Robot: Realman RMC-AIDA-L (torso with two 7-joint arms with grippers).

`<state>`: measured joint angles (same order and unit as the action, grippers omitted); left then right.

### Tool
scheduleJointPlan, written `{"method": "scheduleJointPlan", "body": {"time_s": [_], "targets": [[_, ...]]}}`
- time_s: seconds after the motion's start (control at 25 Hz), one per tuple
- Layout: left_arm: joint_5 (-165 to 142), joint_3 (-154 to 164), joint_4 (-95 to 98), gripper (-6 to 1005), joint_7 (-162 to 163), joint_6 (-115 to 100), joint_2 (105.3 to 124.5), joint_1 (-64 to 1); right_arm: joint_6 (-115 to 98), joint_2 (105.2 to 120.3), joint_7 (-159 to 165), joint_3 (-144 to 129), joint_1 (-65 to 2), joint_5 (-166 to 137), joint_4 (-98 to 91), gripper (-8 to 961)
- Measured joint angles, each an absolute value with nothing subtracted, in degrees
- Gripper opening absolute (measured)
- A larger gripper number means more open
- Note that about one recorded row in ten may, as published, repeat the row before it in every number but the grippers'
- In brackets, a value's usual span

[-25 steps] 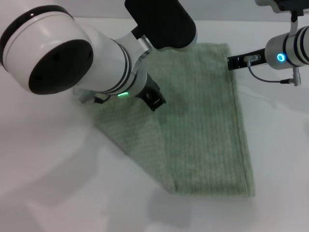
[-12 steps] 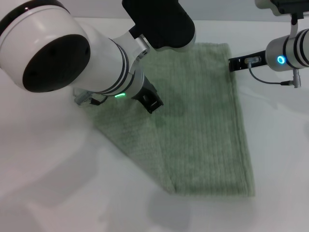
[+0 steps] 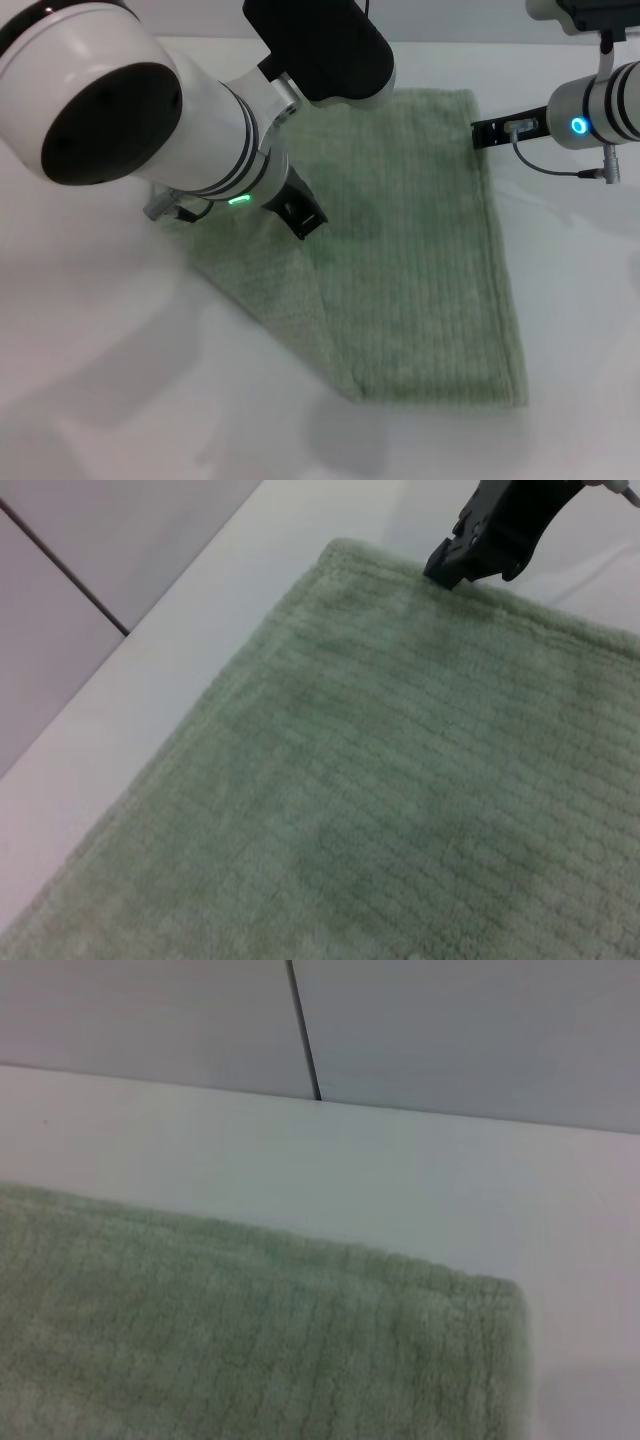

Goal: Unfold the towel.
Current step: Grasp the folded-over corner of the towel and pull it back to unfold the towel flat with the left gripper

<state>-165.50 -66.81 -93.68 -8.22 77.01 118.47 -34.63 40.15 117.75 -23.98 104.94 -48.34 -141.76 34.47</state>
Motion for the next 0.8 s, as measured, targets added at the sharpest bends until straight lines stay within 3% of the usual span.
{"method": "scheduleJointPlan", "body": {"time_s": [0.8], "targets": [[-165.6,-68.5,-94.6,12,-8.4,81.4,118.2,-34.6,39.4,118.04,-24.0,104.9,-48.8,-141.7,33.1,-1]]}}
